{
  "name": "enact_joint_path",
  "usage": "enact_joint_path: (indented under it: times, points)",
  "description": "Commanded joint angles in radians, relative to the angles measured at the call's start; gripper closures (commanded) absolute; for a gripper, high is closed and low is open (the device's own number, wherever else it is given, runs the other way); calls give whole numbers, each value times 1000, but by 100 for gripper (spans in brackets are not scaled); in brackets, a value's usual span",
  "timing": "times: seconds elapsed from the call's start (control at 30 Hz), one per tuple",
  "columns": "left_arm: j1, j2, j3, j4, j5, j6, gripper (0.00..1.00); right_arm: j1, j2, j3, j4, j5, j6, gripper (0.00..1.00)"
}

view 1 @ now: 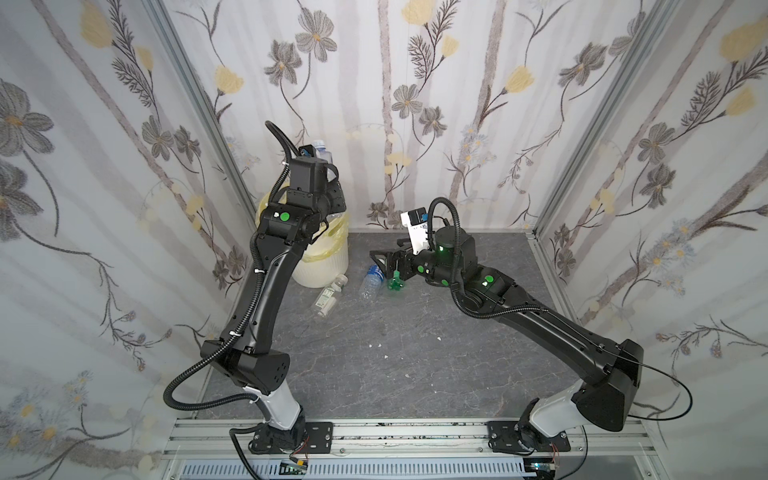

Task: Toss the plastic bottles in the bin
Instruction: 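Carry the clear bottle over the bin with the left gripper and release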

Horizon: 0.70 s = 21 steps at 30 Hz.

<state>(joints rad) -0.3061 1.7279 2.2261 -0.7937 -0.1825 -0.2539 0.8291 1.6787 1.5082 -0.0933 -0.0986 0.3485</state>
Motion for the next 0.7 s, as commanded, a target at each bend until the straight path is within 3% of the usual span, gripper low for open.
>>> enact_joint_path:
  times: [0.0,0.3,0.47,0.67]
  points:
    - [35,38,95,-1,-2,2,51,1,33,63,-2,-24,-17,0]
    - [121,117,347,24,-9,13,51,0,100,173,-23,-37,-25,0]
    - [138,129,389,95,-23,14,51,1,123,173,-26,-45,-25,0]
    - [176,192,362,106,44,-26,51,-42,149,182,-22,-62,-19,0]
